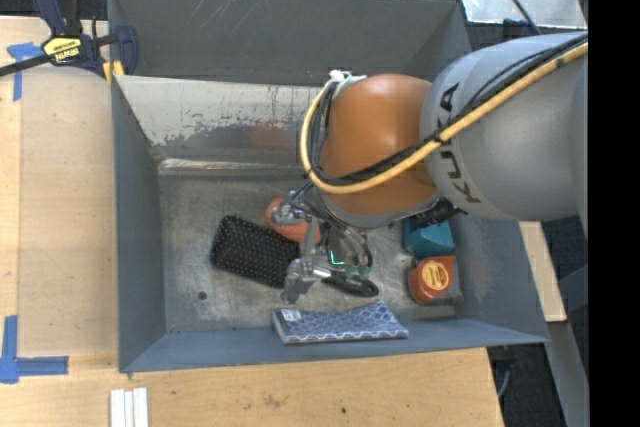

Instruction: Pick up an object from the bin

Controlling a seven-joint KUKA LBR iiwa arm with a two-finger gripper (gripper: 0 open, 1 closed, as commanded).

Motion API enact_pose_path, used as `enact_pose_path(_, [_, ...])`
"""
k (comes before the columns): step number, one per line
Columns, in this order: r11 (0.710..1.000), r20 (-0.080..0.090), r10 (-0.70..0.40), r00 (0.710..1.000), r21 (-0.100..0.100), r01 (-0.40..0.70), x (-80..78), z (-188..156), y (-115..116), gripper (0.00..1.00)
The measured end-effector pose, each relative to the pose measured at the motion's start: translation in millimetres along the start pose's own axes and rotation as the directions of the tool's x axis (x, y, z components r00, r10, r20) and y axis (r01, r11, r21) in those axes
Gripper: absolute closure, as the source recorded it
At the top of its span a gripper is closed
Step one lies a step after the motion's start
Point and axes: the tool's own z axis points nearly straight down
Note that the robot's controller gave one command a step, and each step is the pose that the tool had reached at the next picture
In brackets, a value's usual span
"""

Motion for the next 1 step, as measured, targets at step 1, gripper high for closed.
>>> enact_pose_path(1, [0.994, -0.006, -0.105, 0.994, 0.000, 0.105, -8.8, -38.0, -23.6, 0.00])
